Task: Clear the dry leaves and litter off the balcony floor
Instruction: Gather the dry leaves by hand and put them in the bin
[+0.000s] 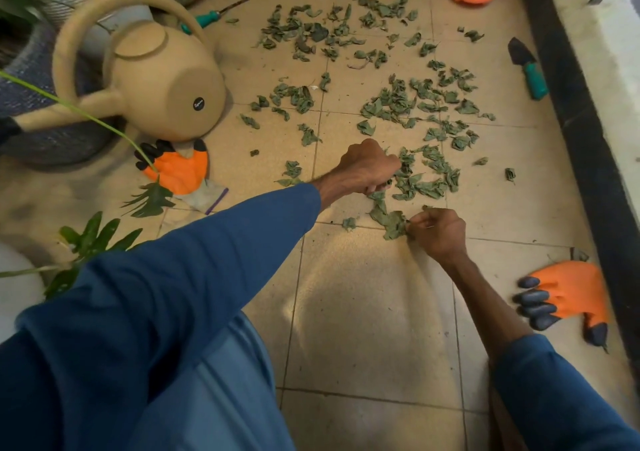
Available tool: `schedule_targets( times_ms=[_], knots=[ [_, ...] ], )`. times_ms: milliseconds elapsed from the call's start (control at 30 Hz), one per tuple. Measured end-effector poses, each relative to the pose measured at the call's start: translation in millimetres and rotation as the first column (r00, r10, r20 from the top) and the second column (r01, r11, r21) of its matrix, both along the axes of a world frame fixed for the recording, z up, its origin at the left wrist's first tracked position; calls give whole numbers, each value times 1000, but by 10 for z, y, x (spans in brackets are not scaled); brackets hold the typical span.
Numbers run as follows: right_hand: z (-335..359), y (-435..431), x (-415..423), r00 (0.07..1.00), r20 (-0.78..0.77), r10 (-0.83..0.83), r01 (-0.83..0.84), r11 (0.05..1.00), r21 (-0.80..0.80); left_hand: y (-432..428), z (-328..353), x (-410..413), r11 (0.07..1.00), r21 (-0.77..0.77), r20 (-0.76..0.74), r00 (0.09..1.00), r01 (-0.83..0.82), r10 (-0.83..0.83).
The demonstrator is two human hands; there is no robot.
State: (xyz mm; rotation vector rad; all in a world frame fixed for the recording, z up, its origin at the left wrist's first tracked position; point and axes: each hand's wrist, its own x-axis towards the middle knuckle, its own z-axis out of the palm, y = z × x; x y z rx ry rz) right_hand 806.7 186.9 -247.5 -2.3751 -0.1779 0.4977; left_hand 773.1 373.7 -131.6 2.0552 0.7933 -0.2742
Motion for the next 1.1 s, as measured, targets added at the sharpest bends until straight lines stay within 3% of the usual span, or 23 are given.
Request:
schedule_targets(
  times_ms=[133,267,533,733,967,1100],
  knots=[
    [106,-173,68,1000,-28,-2,4,996,86,-22,-15,-20,999,-28,-13,999,40,-40],
    [214,-272,127,986,-165,-33,65,979,193,-48,-36,-15,997,-52,-28,998,56,-57],
    [318,-314,146,980,-200,-9,57,971,234,-47,-84,5,987,-94,-113,984,130,-140],
    [465,-360,179,968,-249,-35,132,913,386,-28,-93,-7,987,-84,-116,982,139,-148],
    [430,-451,200,972,-230,-49,118,949,294,-33,-135,-12,983,-70,-112,978,170,-177],
    [567,-454,161,962,-273,7,99,923,372,-21,-184,-7,980,-114,-143,974,160,-176]
  ],
)
